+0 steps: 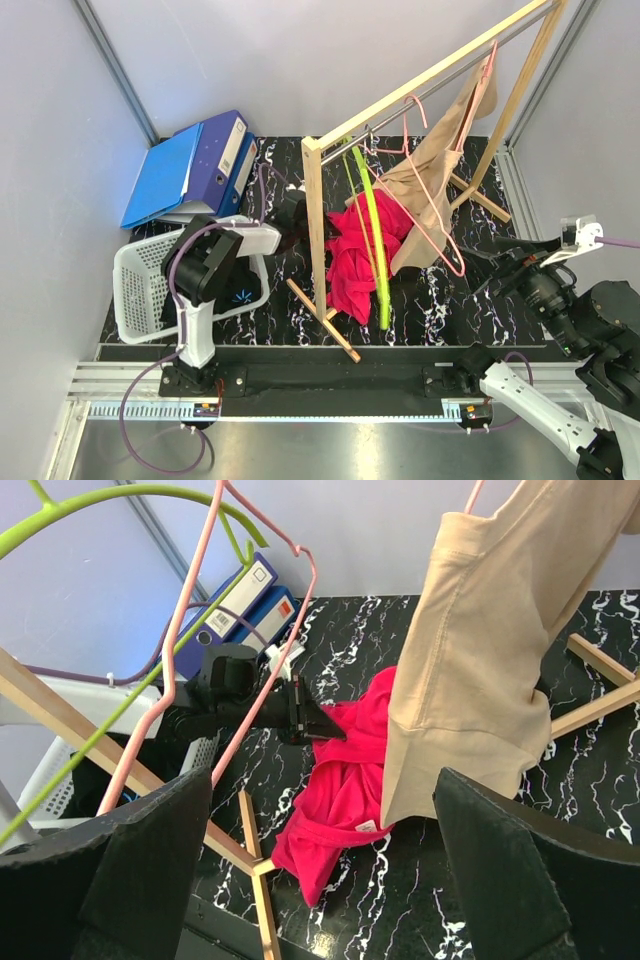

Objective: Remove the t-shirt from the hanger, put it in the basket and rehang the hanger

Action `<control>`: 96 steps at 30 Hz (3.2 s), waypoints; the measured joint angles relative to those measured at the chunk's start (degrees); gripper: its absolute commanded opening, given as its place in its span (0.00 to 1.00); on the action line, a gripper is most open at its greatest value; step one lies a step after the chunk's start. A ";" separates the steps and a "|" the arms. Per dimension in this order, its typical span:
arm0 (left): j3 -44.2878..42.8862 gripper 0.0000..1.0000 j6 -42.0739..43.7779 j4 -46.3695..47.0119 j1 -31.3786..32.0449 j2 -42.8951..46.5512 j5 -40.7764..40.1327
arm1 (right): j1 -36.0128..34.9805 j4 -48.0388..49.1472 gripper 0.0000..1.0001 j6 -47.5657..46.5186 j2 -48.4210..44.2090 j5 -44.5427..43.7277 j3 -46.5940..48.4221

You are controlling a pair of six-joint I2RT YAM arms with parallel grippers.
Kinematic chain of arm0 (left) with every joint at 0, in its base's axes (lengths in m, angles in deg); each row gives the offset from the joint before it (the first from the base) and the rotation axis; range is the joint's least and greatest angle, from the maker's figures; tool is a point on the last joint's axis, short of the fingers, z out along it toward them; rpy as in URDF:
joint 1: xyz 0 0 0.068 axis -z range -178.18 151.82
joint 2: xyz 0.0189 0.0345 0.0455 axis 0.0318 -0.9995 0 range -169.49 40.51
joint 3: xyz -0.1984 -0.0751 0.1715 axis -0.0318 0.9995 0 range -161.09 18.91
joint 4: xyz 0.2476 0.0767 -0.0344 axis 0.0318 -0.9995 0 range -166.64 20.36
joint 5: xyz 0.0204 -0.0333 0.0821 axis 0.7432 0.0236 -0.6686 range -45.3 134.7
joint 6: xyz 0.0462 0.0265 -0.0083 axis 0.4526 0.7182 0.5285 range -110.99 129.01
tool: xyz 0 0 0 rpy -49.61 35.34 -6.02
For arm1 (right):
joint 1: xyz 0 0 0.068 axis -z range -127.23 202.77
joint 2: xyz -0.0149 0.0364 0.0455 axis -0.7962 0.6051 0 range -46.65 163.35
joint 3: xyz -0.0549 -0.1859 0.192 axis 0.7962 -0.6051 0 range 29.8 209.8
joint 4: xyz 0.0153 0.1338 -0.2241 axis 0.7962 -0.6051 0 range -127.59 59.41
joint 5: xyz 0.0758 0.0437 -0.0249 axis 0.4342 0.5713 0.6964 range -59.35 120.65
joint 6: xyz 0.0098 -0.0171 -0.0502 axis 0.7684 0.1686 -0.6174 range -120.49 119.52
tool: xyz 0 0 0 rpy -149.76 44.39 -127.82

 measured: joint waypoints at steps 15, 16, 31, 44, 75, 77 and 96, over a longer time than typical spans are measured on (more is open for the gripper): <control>13.16 0.00 1.33 -10.34 -11.15 40.63 -1.20 | 0.00 -1.66 1.00 0.59 -1.70 -2.49 -0.52; 13.16 0.00 1.60 -11.91 -12.61 43.56 -1.31 | 0.00 -1.70 1.00 0.66 -1.70 -2.49 -0.52; -23.91 0.00 16.13 -48.61 -22.69 58.12 -6.54 | 0.00 -1.68 1.00 0.17 -1.70 -2.93 -0.52; -24.83 0.00 19.41 -62.66 -22.75 71.89 -23.28 | 0.00 -1.68 1.00 -1.68 -1.25 -2.89 0.09; 3.13 0.96 13.92 -60.85 -29.44 81.00 -30.21 | 0.00 -9.25 1.00 4.09 9.33 -21.31 16.41; 0.02 0.95 15.02 -60.54 -29.49 81.33 -27.08 | 0.00 -9.25 1.00 4.09 15.78 -21.81 20.46; -0.48 0.90 17.16 -55.89 -29.55 77.48 7.74 | 15.06 -7.85 0.86 3.19 42.14 -4.72 32.96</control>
